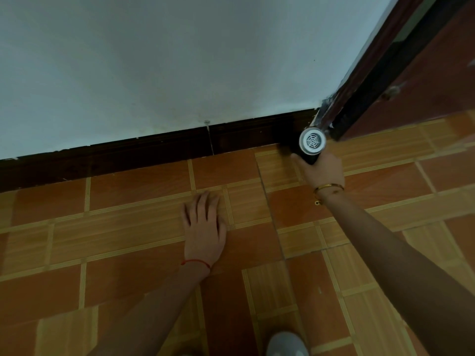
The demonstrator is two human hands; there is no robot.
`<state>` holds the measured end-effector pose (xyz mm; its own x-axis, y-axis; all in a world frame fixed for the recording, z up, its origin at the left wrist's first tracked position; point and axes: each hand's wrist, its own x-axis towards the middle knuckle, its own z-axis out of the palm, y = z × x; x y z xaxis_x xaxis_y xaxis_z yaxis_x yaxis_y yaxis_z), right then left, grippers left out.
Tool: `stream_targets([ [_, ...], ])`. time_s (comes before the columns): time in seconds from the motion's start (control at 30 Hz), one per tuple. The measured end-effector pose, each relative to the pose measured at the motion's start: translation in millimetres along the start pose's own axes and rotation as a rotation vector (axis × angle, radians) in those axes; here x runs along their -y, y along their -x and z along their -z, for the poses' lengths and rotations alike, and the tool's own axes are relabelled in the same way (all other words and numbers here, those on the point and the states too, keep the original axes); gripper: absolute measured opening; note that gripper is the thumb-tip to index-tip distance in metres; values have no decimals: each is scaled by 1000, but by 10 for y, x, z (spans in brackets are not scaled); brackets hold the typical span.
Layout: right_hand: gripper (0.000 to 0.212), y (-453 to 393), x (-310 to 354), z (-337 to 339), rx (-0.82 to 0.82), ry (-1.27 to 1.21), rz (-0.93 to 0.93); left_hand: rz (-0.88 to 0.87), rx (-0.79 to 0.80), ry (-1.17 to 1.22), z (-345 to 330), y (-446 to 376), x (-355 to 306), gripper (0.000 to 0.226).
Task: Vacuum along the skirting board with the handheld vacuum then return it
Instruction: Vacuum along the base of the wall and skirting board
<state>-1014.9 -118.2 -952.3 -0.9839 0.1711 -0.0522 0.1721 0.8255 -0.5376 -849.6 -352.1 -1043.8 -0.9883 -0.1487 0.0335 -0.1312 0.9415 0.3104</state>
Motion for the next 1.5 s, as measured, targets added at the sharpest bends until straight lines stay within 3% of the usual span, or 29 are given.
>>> stream_targets([
  [0.13, 73, 0, -23, 111, -109, 27, -155, -2, 0, 5, -22, -5, 10, 51],
  [0.3, 76, 102, 152, 12, 19, -17, -31, -7, -19, 10, -27, 1, 10, 50],
  [0.43, 65, 167, 326, -125, 152, -79, 128, -6, -11, 44, -13, -15, 21, 50],
  [0.6, 64, 206, 392, -171, 64, -78, 105, -24, -25, 65, 100, 1, 155, 50],
  [1.0, 63, 633, 873, -461, 103, -7, 210, 223, -110, -7, 372, 225, 903, 53],
  [1.23, 54, 885, 1348, -776, 243, 55, 424, 358, -165, -12, 426, 379, 1187, 54],
  [1.5, 70, 912, 1703, -1153, 328, -35, 471, 472, -185, -39, 512, 532, 1498, 54],
])
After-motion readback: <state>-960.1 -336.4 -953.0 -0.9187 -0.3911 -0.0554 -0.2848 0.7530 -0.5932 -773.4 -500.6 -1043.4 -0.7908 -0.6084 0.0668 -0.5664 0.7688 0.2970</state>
